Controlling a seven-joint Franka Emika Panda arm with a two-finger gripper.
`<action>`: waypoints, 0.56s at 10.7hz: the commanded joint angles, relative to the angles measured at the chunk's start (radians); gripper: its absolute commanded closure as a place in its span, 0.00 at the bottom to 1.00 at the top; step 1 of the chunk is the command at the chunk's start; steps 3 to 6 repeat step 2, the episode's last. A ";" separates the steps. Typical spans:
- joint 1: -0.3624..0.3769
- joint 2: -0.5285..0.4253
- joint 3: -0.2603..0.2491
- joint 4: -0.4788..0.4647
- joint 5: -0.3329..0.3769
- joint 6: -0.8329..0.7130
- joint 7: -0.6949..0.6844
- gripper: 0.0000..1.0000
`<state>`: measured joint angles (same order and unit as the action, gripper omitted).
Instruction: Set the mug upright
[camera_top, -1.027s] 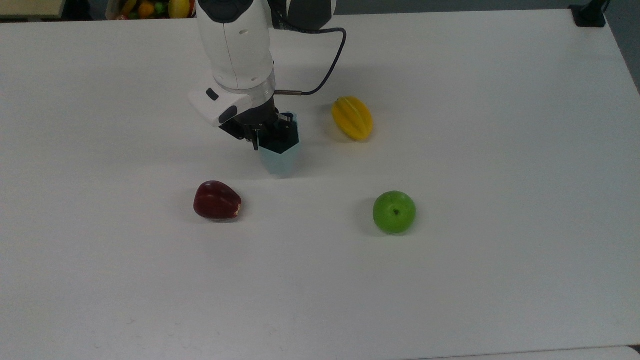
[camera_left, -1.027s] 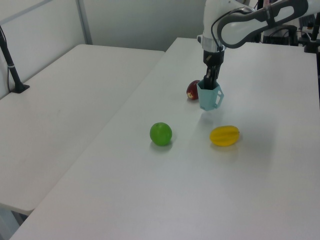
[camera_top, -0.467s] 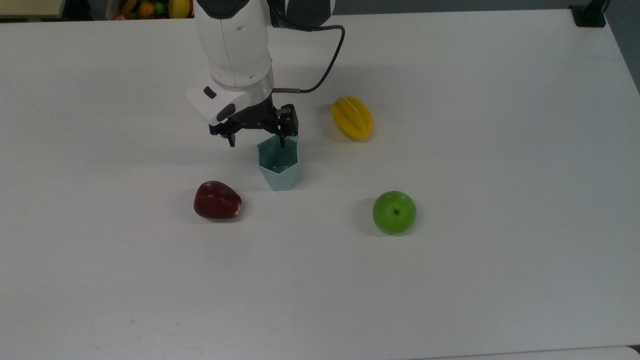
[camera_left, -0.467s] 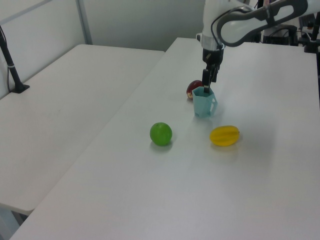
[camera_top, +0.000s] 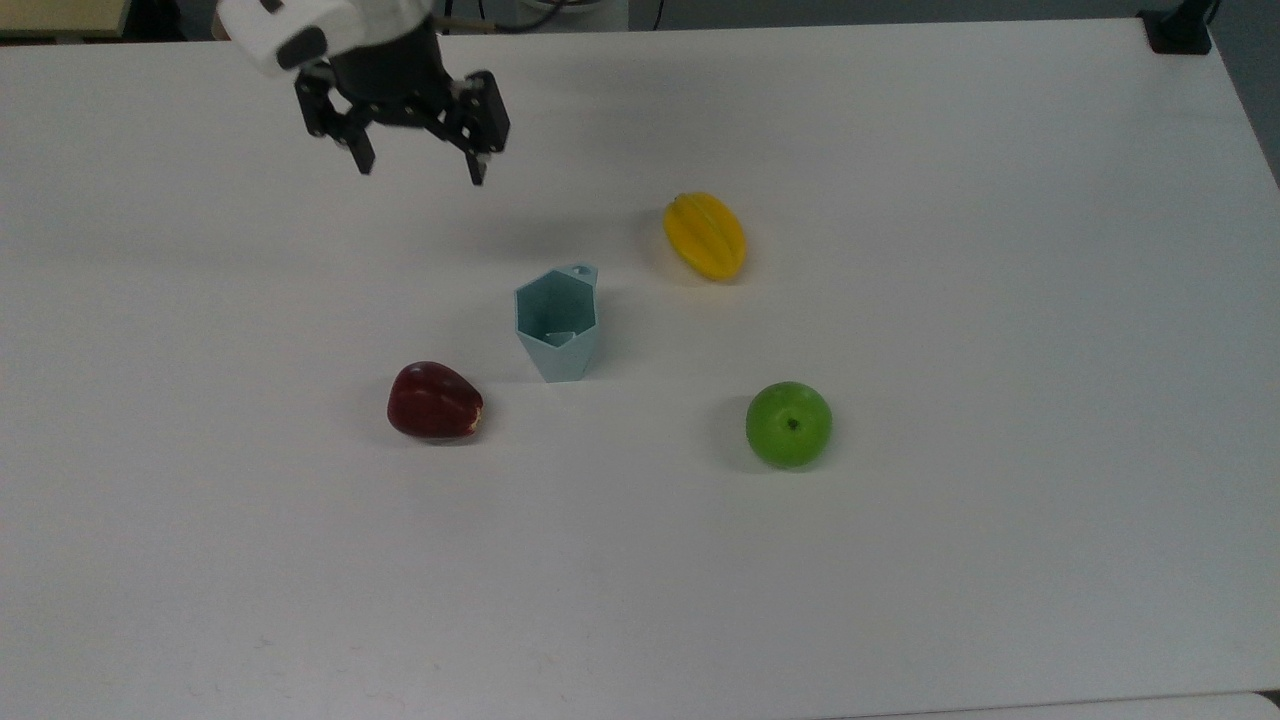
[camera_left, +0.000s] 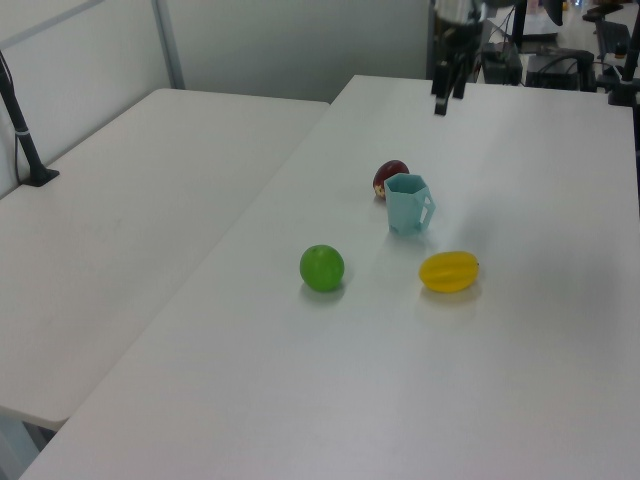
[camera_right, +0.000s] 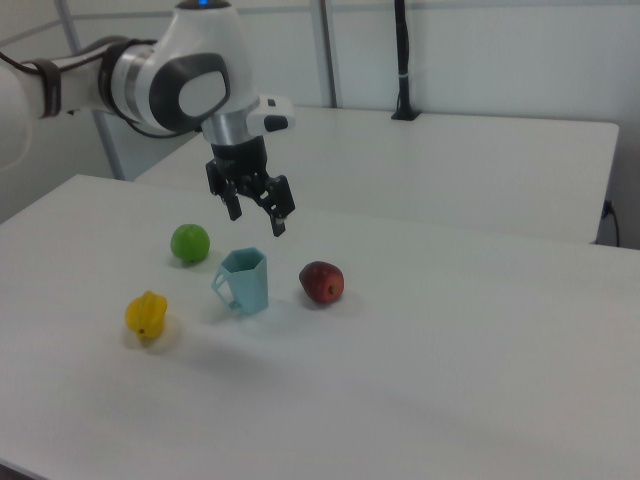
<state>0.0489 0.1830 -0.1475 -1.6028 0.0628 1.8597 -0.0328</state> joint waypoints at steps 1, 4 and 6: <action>-0.030 -0.060 -0.004 0.009 0.023 -0.085 0.014 0.00; -0.037 -0.063 -0.004 0.009 0.025 -0.085 0.014 0.00; -0.037 -0.063 -0.004 0.009 0.025 -0.085 0.014 0.00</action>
